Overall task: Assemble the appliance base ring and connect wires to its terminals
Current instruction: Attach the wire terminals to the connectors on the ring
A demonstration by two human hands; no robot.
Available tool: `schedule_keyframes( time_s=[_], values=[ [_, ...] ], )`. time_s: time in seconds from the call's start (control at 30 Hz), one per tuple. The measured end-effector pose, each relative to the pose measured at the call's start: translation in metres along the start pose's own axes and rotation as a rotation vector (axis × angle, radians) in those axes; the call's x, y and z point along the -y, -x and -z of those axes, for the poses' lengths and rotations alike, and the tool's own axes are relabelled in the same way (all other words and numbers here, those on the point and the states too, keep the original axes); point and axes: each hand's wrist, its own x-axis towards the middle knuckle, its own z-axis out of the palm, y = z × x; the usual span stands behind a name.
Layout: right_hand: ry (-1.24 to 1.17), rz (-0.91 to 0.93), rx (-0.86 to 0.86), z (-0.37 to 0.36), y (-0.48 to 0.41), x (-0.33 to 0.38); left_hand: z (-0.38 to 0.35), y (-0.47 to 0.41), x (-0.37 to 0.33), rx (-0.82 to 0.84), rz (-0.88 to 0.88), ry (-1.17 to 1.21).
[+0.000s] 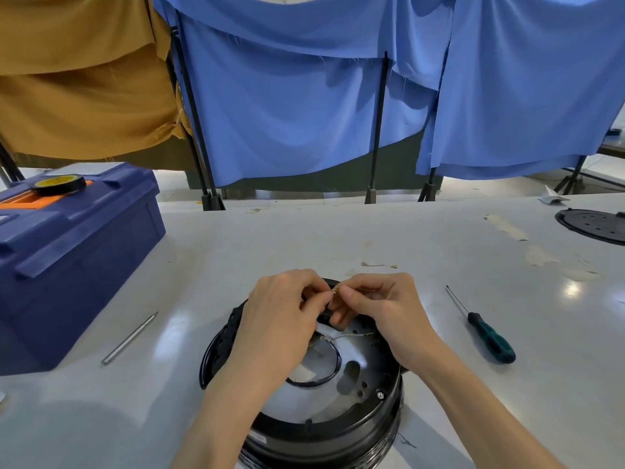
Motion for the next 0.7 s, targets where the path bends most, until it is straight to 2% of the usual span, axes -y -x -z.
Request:
schedule_keyframes(
  time_s=[0.07,0.13,0.27,0.4,0.7],
  values=[
    [0.057,0.029,-0.113,0.008,-0.002,-0.001,-0.001,0.002,0.005,0.053,-0.009,0.036],
    [0.112,0.009,-0.21,0.021,-0.004,-0.003,-0.005,0.009,0.008,0.19,-0.011,0.072],
    [0.167,-0.134,-0.176,0.037,-0.001,-0.013,-0.024,0.022,0.007,0.37,0.013,-0.002],
    [0.171,-0.185,-0.082,0.028,0.003,-0.022,-0.036,0.022,0.005,0.351,0.002,-0.072],
    [0.166,-0.2,-0.118,0.029,0.002,-0.027,-0.039,0.014,0.002,0.376,-0.075,-0.182]
  ],
)
